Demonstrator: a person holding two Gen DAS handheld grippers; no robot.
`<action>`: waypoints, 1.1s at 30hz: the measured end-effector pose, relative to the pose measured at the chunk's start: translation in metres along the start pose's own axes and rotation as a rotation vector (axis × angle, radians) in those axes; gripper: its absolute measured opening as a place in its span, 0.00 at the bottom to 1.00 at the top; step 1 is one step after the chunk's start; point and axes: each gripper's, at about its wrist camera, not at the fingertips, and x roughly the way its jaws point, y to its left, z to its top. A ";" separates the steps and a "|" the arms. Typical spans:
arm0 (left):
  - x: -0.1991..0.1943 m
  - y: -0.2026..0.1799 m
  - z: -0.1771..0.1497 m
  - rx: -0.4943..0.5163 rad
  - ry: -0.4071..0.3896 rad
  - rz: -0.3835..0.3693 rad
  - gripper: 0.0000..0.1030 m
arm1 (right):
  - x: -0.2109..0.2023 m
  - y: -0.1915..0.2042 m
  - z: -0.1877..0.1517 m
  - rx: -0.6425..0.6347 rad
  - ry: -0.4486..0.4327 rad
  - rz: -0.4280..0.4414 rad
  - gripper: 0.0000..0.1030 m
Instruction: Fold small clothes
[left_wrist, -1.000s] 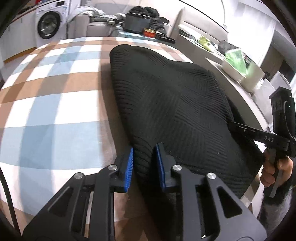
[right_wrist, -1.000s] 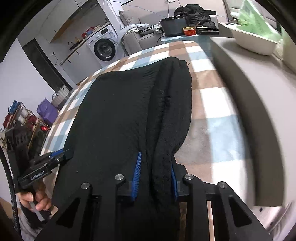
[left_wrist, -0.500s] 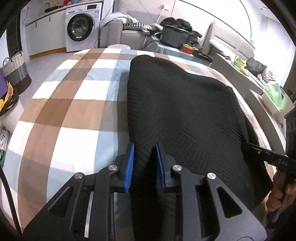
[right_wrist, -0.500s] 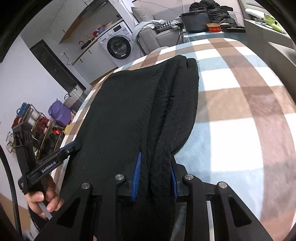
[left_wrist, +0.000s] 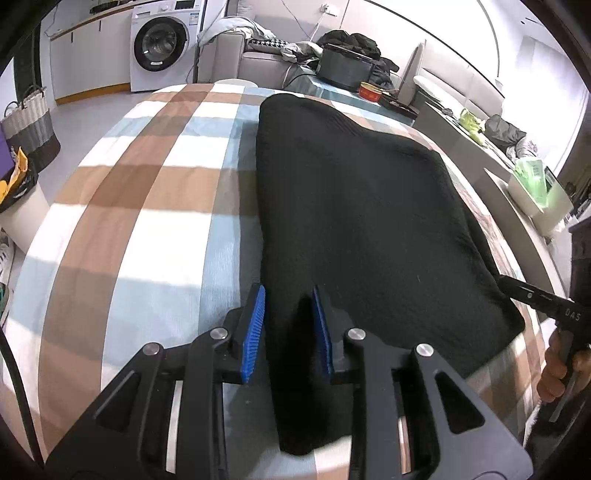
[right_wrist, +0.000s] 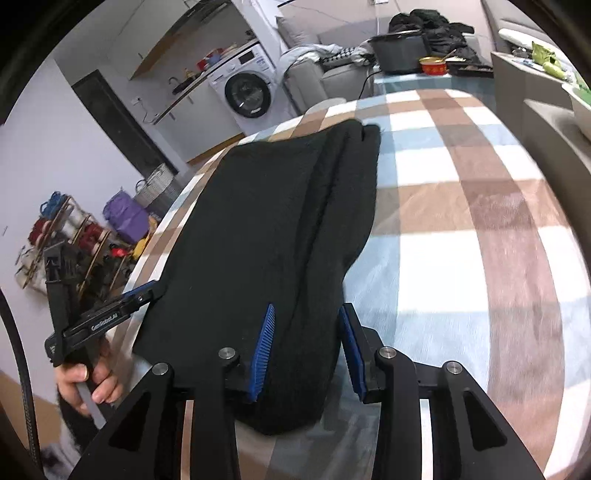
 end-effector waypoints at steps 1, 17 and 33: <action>-0.003 -0.001 -0.004 0.000 0.004 0.000 0.24 | 0.000 0.000 -0.005 0.000 0.011 0.013 0.29; -0.068 -0.033 -0.036 0.128 -0.186 0.088 0.77 | -0.037 0.005 -0.013 -0.100 -0.120 -0.079 0.48; -0.044 -0.048 -0.065 0.204 -0.023 -0.021 0.68 | -0.003 0.032 -0.046 -0.237 0.039 -0.094 0.43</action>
